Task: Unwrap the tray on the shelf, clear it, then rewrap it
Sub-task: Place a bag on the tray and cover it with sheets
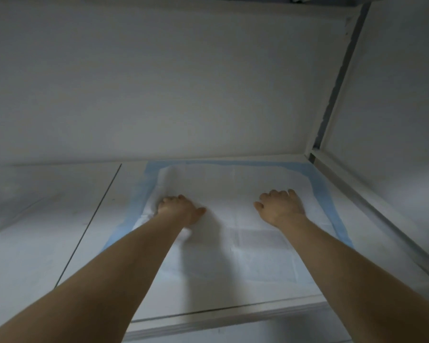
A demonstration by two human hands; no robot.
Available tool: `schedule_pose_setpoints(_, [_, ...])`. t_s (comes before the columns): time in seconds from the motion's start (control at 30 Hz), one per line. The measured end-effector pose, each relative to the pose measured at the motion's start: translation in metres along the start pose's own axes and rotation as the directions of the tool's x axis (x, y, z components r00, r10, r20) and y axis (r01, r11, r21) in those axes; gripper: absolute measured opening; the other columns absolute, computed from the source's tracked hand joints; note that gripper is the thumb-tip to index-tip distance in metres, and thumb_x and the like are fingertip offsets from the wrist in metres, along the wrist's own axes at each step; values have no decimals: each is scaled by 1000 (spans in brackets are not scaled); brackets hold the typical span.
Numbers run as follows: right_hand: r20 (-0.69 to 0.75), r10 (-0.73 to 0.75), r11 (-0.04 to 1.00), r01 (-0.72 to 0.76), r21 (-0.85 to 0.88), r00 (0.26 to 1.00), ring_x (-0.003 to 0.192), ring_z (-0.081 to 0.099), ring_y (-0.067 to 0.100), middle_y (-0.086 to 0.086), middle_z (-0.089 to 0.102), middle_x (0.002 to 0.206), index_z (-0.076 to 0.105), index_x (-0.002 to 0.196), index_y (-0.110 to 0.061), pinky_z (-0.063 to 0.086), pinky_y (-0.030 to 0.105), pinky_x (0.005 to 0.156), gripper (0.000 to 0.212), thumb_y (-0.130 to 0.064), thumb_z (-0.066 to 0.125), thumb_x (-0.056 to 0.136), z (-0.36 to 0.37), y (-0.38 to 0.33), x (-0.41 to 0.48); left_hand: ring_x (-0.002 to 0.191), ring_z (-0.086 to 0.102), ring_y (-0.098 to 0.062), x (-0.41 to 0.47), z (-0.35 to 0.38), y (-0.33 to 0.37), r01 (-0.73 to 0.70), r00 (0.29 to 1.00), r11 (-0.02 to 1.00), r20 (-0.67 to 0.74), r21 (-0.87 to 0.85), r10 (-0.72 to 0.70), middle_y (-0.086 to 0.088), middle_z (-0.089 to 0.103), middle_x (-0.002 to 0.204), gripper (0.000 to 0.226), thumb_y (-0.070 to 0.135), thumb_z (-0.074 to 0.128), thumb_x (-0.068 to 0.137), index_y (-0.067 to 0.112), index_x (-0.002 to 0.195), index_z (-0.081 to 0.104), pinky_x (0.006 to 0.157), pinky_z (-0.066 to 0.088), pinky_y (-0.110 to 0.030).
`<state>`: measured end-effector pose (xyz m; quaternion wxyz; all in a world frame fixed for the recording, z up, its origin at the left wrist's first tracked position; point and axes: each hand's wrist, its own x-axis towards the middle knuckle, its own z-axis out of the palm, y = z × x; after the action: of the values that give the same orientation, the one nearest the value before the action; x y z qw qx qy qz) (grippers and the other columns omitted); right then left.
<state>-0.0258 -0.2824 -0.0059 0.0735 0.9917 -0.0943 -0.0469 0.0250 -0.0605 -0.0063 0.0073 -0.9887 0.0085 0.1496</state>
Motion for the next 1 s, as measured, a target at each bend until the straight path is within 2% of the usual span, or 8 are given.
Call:
schedule_pose_setpoints(0.13, [-45, -43, 995, 47, 84, 998, 134, 35, 31, 8, 35, 148, 37, 142, -24, 21, 46, 113, 46, -39, 26, 100, -1, -17, 25, 138, 27, -34, 14, -9, 14, -141, 978, 988, -148, 64, 149, -16, 32, 148, 67, 57, 32, 94, 9, 142, 34, 111, 25, -43])
schedule_pose_setpoints(0.23, [-10, -54, 986, 55, 155, 998, 145, 16, 31, 2, 16, 158, 23, 148, -32, 10, 53, 116, 47, -38, 25, 101, -3, -27, 43, 136, 29, -32, 32, -13, 26, -231, 952, 970, -188, 79, 242, -12, 34, 145, 55, 47, 32, 98, 13, 140, 37, 110, 25, -44])
schedule_pose_setpoints(0.37, [-61, -20, 979, 32, 201, 998, 146, 9, 33, 1, 6, 160, 17, 150, -32, 8, 53, 117, 49, -38, 23, 102, -2, -34, 67, 134, 32, -32, 60, -15, 36, -336, 908, 938, -235, 87, 347, -18, 35, 144, 48, 36, 31, 101, 7, 140, 35, 114, 25, -37])
schedule_pose_setpoints(0.5, [-58, -6, 974, 19, 227, 998, 148, -3, 30, 1, -5, 161, 8, 151, -33, 3, 53, 118, 51, -42, 19, 102, 3, -40, 89, 143, 17, -32, 79, -17, 37, -383, 889, 920, -238, 77, 390, -21, 15, 155, 56, 36, 29, 102, 7, 149, 18, 117, 15, -36])
schedule_pose_setpoints(0.63, [-17, -22, 973, 25, 228, 1000, 148, -4, 28, 2, -2, 160, 10, 151, -32, 5, 57, 116, 63, -53, 31, 95, 7, -40, 99, 148, 3, -28, 98, -12, 39, -395, 901, 917, -169, 61, 399, -11, 4, 159, 67, 50, 36, 96, 20, 151, 14, 119, 11, -42])
schedule_pose_setpoints(0.73, [58, -18, 964, 2, 266, 998, 147, 3, 26, 0, 3, 159, 12, 150, -32, 10, 59, 114, 68, -58, 35, 91, 9, -38, 100, 147, 4, -27, 106, -8, 34, -373, 921, 927, -108, 34, 375, -9, 5, 159, 74, 65, 37, 89, 26, 150, 18, 118, 11, -48])
schedule_pose_setpoints(0.87, [79, -21, 958, -3, 286, 997, 144, 15, 26, -1, 15, 156, 17, 148, -29, 18, 56, 112, 73, -63, 40, 87, 5, -33, 104, 145, 15, -30, 118, -10, 26, -320, 943, 947, -99, -27, 316, -8, 12, 157, 99, 79, 44, 74, 18, 149, 21, 115, 20, -48])
schedule_pose_setpoints(1.0, [116, 1, 951, -37, 308, 993, 143, 14, 27, 0, 18, 154, 24, 145, -32, 18, 54, 110, 77, -68, 46, 80, 5, -28, 112, 144, 14, -33, 126, -12, 22, -276, 957, 961, -103, -22, 272, -9, 8, 158, 115, 89, 45, 59, 23, 149, 20, 115, 18, -50])
